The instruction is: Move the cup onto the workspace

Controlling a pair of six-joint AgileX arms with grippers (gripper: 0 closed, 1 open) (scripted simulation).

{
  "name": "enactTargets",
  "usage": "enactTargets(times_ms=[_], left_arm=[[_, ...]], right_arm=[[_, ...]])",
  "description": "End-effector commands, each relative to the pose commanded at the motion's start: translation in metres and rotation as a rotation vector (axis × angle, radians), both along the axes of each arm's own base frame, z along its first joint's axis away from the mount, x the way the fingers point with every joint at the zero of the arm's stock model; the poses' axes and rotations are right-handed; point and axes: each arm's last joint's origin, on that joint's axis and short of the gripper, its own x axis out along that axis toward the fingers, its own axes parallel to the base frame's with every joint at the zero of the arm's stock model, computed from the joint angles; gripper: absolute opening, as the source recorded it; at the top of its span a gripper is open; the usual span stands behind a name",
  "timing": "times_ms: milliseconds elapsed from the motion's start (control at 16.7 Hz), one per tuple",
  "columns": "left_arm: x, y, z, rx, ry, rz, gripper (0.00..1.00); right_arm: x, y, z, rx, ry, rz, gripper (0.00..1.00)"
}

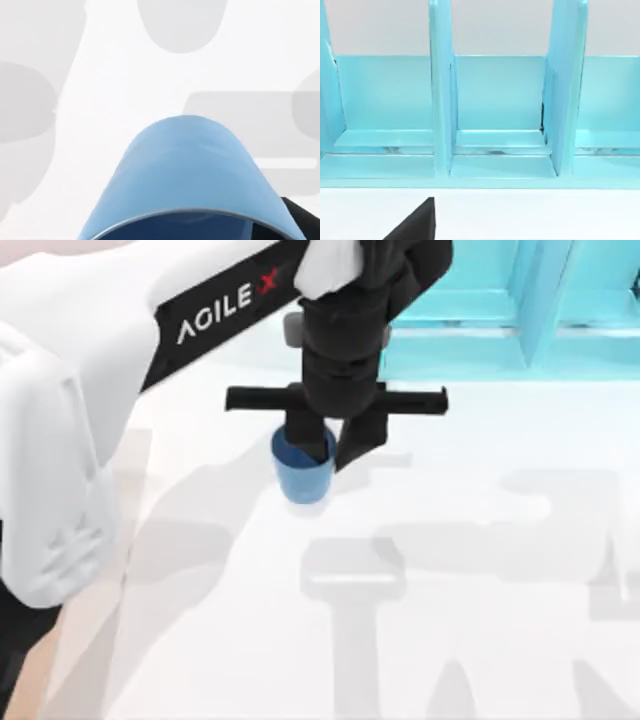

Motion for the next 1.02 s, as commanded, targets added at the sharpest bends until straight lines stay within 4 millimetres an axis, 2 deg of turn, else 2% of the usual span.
enactTargets(times_ms=[180, 300, 600, 1020], left_arm=[[-0.001, 0.005, -0.029, 0.011, 0.011, 0.001, 0.00], [-0.002, 0.008, -0.040, 0.008, 0.007, 0.003, 0.00], [-0.002, 0.008, -0.044, 0.008, 0.007, 0.004, 0.00], [-0.002, 0.008, -0.044, 0.008, 0.007, 0.004, 0.53]], right_arm=[[0.000, 0.000, 0.000, 0.000, 0.000, 0.000, 1.00], [0.000, 0.000, 0.000, 0.000, 0.000, 0.000, 1.00], [0.000, 0.000, 0.000, 0.000, 0.000, 0.000, 1.00], [0.000, 0.000, 0.000, 0.000, 0.000, 0.000, 1.00]])
